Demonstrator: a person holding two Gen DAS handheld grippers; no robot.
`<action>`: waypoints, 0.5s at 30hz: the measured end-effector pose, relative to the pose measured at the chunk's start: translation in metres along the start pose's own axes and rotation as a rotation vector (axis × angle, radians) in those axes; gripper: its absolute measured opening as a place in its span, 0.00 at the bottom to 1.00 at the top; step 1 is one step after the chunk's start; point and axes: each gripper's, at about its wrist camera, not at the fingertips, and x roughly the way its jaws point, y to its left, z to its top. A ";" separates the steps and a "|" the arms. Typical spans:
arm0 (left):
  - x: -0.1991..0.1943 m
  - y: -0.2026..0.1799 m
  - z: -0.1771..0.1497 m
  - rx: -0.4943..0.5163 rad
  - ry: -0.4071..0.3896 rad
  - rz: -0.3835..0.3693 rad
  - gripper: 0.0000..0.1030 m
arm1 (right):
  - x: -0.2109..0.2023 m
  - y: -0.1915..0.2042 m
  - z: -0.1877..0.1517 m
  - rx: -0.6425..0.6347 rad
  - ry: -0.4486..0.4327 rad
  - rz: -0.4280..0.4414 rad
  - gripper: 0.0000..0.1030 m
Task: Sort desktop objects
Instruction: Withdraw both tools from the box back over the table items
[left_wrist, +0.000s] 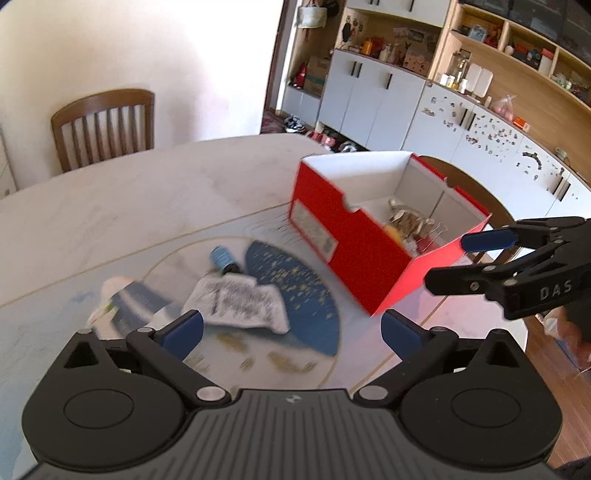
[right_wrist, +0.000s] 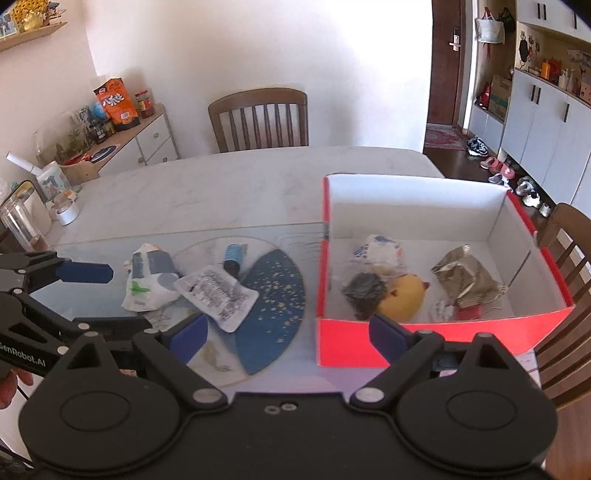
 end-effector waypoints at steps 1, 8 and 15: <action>-0.001 0.006 -0.004 -0.003 0.004 0.002 1.00 | 0.001 0.003 -0.001 -0.001 0.002 0.001 0.92; -0.008 0.025 -0.028 0.011 0.019 0.011 1.00 | 0.012 0.024 -0.003 -0.001 0.021 0.007 0.92; -0.008 0.034 -0.051 0.037 0.045 0.029 1.00 | 0.026 0.042 -0.006 -0.022 0.036 0.022 0.92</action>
